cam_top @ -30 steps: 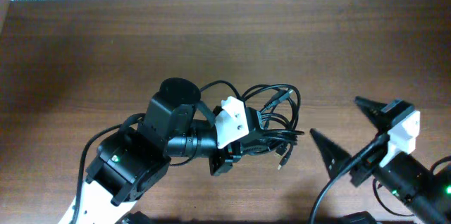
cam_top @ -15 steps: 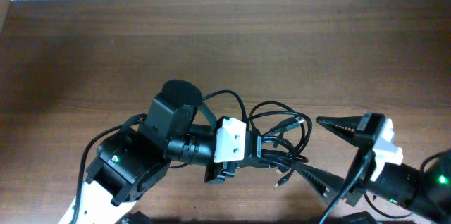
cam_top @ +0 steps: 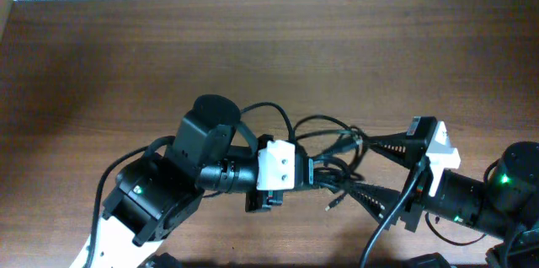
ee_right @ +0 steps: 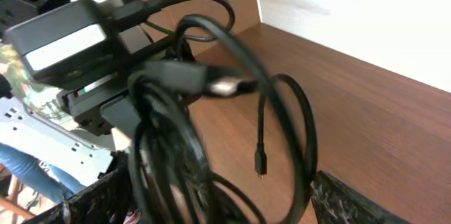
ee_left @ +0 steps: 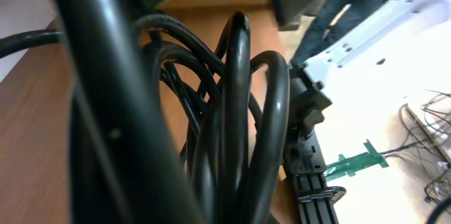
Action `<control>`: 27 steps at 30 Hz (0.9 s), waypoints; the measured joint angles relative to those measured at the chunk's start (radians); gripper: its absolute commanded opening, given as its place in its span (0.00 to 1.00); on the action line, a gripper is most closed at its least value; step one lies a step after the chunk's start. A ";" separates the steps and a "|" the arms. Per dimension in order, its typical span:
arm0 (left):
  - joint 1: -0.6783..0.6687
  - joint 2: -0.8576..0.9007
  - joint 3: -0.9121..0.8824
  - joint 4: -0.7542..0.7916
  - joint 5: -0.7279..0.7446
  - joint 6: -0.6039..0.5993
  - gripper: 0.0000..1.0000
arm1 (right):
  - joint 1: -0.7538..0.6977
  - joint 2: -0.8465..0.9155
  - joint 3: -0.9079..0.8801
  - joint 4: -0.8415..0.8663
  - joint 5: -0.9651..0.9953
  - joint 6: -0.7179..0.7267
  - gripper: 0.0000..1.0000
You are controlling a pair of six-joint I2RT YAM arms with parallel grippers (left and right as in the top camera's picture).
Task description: Untangle cables
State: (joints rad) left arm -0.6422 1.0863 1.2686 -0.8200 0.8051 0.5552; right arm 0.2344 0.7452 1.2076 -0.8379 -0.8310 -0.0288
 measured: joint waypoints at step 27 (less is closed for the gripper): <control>0.071 0.002 0.000 -0.076 0.240 0.239 0.00 | 0.000 0.019 0.014 0.003 -0.174 -0.035 0.49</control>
State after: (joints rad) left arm -0.5713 1.0878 1.2686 -0.8963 1.0451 0.7940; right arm 0.2344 0.7639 1.2213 -0.8352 -1.0046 -0.0643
